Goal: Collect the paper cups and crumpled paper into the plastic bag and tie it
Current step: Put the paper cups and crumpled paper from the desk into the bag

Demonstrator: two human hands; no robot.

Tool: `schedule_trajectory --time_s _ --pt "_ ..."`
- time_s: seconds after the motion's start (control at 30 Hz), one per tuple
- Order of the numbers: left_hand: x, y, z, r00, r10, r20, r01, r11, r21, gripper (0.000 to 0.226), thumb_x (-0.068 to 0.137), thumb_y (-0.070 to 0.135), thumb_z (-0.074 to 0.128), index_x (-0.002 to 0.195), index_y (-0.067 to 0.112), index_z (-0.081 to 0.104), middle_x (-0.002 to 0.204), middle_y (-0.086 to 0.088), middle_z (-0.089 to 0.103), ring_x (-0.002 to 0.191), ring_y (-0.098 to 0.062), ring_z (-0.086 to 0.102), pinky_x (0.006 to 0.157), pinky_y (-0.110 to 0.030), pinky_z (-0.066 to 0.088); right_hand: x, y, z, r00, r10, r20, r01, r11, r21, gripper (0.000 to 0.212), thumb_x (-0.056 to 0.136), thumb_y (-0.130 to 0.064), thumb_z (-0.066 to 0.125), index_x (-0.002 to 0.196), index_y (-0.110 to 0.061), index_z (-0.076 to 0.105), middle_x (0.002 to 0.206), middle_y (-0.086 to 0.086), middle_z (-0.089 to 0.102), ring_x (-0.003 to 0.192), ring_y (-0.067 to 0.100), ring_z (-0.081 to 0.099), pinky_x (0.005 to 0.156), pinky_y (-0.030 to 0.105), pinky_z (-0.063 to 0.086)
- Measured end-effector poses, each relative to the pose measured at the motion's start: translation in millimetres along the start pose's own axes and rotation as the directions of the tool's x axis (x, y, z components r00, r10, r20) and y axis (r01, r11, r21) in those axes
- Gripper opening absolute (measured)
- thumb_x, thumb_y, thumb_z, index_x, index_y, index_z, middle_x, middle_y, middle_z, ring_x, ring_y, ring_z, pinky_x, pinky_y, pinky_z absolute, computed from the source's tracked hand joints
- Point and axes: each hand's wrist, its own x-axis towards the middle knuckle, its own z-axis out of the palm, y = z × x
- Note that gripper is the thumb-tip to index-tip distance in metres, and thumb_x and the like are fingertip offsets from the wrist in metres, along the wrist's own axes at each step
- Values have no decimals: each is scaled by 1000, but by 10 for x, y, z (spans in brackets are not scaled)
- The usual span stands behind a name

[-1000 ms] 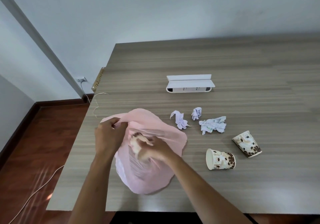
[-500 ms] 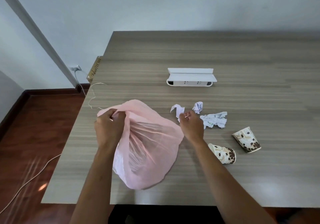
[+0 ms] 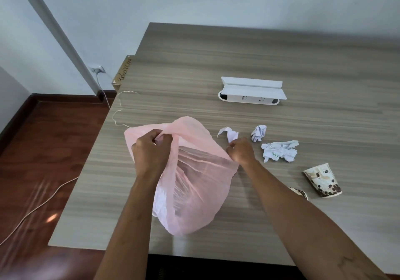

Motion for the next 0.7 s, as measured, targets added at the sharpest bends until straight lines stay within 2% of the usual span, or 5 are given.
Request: schedule_trajectory --time_s 0.13,0.2,0.37,0.5,0.7 --pt "-12 10 -49 1000 -1 -1 1 1000 1 19 88 22 62 71 29 65 66 -5 63 72 -27 55 65 -26 41 -211 -87 -185 995 39 -93 -21 982 190 4 77 -11 69 80 -10 73 78 3 67 75 17 59 66 19 37" --pt "-19 17 -91 1000 -4 -22 3 1000 -14 10 88 24 64 84 24 73 72 1 65 75 -21 59 62 -19 41 -372 -113 -322 990 33 -134 4 964 265 4 77 -12 70 79 -12 67 76 0 63 73 16 57 59 20 37" --pt "-66 5 -155 995 -4 -103 1 1000 -27 21 88 27 65 102 17 76 86 -3 72 82 -22 63 73 -27 42 -834 -121 -777 969 42 -242 87 863 497 24 75 -19 73 90 -12 56 82 -5 61 72 13 57 60 19 42" --pt "-121 -11 -156 990 8 -141 -11 1000 -21 20 89 28 63 98 15 76 80 -4 69 76 -20 59 71 -27 40 -1125 -151 -1284 996 -87 -1 75 852 518 11 78 -20 67 82 -15 59 68 -1 69 51 14 61 58 28 49" --pt "-241 109 -43 995 -1 -104 -5 998 -57 15 88 28 64 93 19 75 81 -1 71 79 -20 62 73 -29 45 -1389 -393 -1055 884 -204 420 50 936 350 12 82 -15 70 88 -8 63 67 7 70 44 12 62 51 23 53"
